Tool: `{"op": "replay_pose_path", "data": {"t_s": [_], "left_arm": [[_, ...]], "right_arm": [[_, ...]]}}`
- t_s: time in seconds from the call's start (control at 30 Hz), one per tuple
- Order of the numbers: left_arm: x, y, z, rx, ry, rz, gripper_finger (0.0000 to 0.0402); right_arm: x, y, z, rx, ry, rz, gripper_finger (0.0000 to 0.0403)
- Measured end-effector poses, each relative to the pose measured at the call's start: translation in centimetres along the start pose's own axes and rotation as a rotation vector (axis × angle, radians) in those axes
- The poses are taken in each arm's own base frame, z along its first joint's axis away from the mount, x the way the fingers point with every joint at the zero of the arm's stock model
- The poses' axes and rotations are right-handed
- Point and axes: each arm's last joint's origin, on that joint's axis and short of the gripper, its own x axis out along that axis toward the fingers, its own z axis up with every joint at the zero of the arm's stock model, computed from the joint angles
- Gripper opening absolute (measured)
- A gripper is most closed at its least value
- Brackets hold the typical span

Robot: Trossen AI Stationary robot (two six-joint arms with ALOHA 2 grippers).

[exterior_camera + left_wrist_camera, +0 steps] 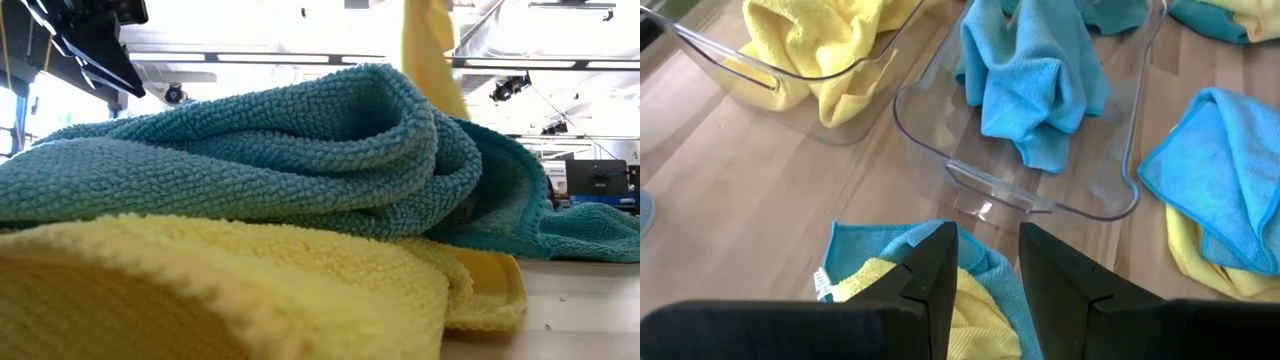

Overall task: Sort microfiber towel by color & place in baskets
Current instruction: Put the yellow microfiber cloth into the top transparent bin

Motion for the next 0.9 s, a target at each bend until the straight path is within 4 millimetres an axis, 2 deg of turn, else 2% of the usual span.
{"op": "replay_pose_path", "data": {"t_s": [0.23, 0.4, 0.57, 0.73, 0.9], "left_arm": [[0.0, 0.0, 0.0, -0.001, -0.002, -0.001, 0.0096], [0.0, 0.0, 0.0, 0.000, -0.003, -0.001, 0.0096], [0.0, 0.0, 0.0, 0.001, -0.003, -0.001, 0.0096], [0.0, 0.0, 0.0, 0.001, -0.002, -0.001, 0.0096], [0.0, 0.0, 0.0, 0.000, -0.001, -0.001, 0.0096]], "right_arm": [[3.2, 3.1, 4.4, -0.027, -0.102, 0.140, 0.0000], [5.9, 4.8, 5.5, -0.033, -0.134, 0.168, 0.0000], [9.3, 6.1, 4.9, -0.032, -0.110, 0.205, 0.0000], [12.0, 6.4, 3.0, -0.038, 0.013, 0.122, 0.0000], [12.5, 5.5, 1.2, -0.023, 0.143, -0.004, 0.0000]]}}
